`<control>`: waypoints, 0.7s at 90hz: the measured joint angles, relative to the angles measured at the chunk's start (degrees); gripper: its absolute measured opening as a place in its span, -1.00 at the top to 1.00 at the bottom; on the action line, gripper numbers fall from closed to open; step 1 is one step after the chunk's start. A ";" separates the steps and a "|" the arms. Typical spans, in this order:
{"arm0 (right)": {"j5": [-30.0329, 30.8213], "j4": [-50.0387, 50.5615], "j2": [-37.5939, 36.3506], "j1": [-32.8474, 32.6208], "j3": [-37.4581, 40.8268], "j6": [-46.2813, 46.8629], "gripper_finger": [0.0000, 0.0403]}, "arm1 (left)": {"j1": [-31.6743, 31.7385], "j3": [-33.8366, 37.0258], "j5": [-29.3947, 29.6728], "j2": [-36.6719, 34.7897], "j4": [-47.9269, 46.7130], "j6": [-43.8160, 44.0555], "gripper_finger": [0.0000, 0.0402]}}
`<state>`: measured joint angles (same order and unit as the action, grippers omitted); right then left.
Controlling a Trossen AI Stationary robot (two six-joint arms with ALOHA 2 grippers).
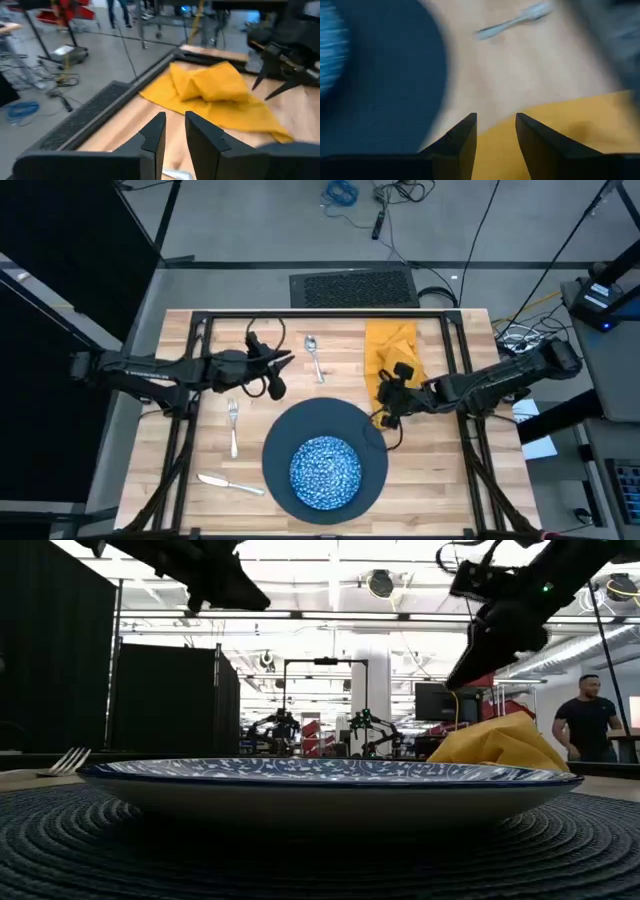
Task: Set table place
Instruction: Fold the yellow table napkin
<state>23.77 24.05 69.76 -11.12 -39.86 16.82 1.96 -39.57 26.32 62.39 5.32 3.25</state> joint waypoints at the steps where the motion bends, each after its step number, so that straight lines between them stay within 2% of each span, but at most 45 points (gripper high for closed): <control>1: -0.78 0.05 0.16 0.12 0.00 0.48 0.37 | 0.00 0.00 -0.01 0.17 0.08 -0.19 0.71; 27: -6.75 3.64 3.39 -1.79 0.00 7.51 0.37 | 1.84 -0.02 0.01 4.66 0.72 -1.07 0.71; 43: -11.25 11.71 4.89 -1.88 0.00 12.28 0.37 | 2.87 0.00 0.00 6.01 0.41 -0.77 0.71; 63: -13.67 12.14 6.96 -2.00 0.01 11.73 0.37 | 2.91 0.00 -0.63 5.94 2.16 -0.72 0.71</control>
<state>10.10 36.19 76.72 -13.11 -39.84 28.55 4.86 -39.57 25.69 68.32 7.48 2.52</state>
